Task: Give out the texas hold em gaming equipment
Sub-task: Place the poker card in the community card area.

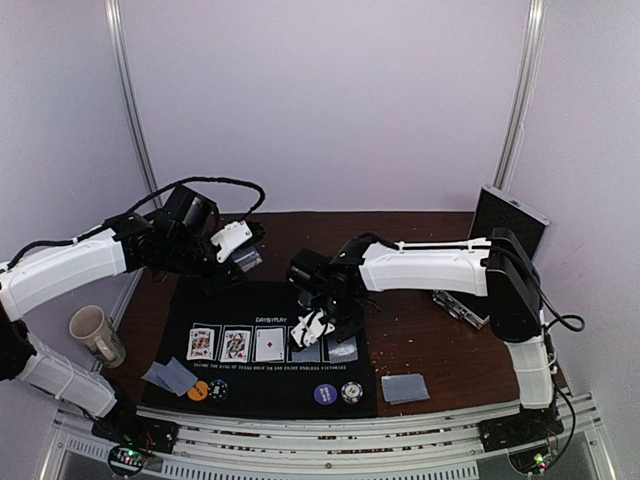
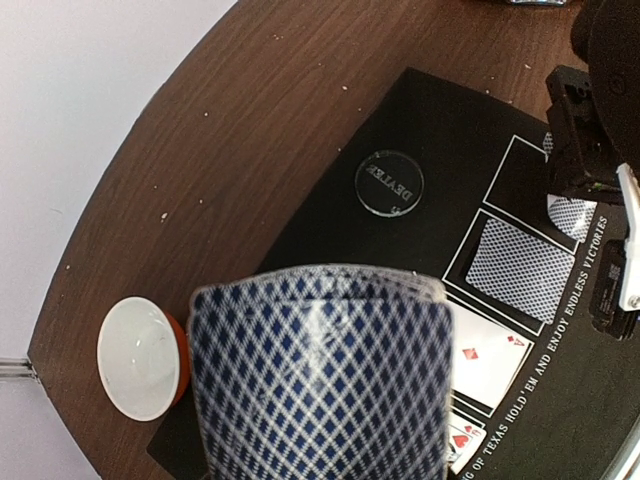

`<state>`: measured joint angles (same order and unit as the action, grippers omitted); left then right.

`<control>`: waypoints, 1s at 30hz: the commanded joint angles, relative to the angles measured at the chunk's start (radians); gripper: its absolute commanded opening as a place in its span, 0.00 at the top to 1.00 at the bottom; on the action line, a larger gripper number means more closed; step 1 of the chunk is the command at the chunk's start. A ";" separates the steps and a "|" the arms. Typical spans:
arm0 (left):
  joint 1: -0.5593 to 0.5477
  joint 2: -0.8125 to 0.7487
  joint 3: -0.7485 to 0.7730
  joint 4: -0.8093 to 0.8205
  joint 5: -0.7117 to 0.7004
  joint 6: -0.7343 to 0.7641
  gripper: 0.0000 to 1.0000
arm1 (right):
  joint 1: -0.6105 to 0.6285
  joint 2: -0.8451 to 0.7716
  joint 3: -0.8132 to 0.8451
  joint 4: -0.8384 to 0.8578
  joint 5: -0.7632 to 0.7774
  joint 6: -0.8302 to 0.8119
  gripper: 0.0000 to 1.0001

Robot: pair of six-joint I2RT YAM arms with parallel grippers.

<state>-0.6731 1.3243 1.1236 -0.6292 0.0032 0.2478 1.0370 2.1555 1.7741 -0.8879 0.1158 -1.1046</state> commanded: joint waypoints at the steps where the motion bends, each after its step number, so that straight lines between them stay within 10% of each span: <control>1: 0.008 -0.009 -0.003 0.049 0.003 -0.010 0.65 | 0.004 0.027 -0.006 0.017 -0.005 -0.010 1.00; 30: 0.008 -0.003 0.001 0.046 0.006 -0.007 0.65 | -0.027 0.076 -0.020 0.097 0.031 -0.002 1.00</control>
<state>-0.6731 1.3243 1.1236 -0.6292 0.0036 0.2478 1.0145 2.2078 1.7737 -0.8036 0.1055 -1.1038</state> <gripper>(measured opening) 0.350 0.009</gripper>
